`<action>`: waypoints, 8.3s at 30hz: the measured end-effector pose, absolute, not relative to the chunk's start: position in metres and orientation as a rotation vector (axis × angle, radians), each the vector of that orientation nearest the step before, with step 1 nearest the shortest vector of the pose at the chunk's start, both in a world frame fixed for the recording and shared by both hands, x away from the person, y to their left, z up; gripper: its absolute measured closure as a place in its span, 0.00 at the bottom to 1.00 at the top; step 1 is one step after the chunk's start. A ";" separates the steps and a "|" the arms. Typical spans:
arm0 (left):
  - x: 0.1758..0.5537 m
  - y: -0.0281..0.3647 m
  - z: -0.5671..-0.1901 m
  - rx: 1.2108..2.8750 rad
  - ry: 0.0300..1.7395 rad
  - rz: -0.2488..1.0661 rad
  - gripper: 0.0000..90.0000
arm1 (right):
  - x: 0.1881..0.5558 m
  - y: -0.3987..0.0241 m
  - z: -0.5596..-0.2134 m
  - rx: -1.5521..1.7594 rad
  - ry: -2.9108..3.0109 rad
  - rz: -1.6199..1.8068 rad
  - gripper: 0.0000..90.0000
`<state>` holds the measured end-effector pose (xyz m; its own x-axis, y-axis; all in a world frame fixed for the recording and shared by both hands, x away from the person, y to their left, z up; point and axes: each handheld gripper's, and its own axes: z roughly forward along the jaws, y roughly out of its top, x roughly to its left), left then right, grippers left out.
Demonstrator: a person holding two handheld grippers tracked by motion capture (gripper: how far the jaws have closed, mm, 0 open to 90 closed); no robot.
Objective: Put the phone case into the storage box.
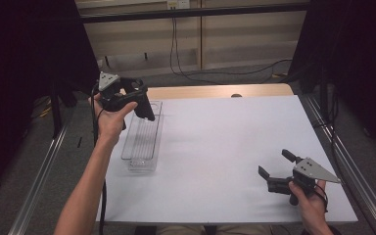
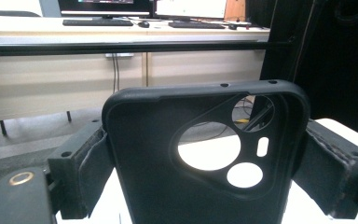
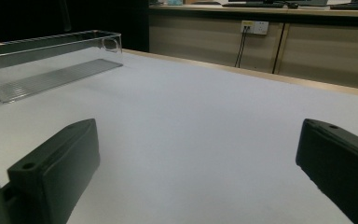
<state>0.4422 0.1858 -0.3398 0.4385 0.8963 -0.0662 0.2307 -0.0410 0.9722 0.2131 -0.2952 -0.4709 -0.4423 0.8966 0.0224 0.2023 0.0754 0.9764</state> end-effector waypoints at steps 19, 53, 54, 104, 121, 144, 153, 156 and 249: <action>0.464 0.181 -0.352 1.519 1.120 0.818 0.15 | 0.213 -0.295 -0.471 1.093 1.722 1.419 0.00; 0.502 0.163 -0.383 1.553 1.152 0.859 0.15 | 0.213 -0.295 -0.473 1.101 1.741 1.413 0.00; 0.503 0.162 -0.385 1.553 1.150 0.861 0.15 | 0.214 -0.295 -0.473 1.100 1.737 1.413 0.00; 0.518 0.149 -0.412 1.509 1.240 0.899 0.13 | 0.213 -0.295 -0.473 1.113 1.757 1.428 0.00; 0.522 0.144 -0.414 1.497 1.248 0.886 0.12 | 0.213 -0.294 -0.473 1.114 1.761 1.435 0.00; 0.528 0.146 -0.413 1.517 1.196 0.830 0.04 | 0.213 -0.294 -0.474 1.115 1.761 1.431 0.00; 0.528 0.149 -0.406 1.500 1.143 0.820 0.04 | 0.214 -0.294 -0.474 1.112 1.764 1.429 0.00; 0.527 0.151 -0.402 1.494 1.144 0.833 0.04 | 0.214 -0.294 -0.474 1.114 1.763 1.430 0.00; 0.407 0.180 -0.373 1.459 0.734 0.596 0.02 | 0.212 -0.302 -0.472 1.125 1.700 1.438 0.00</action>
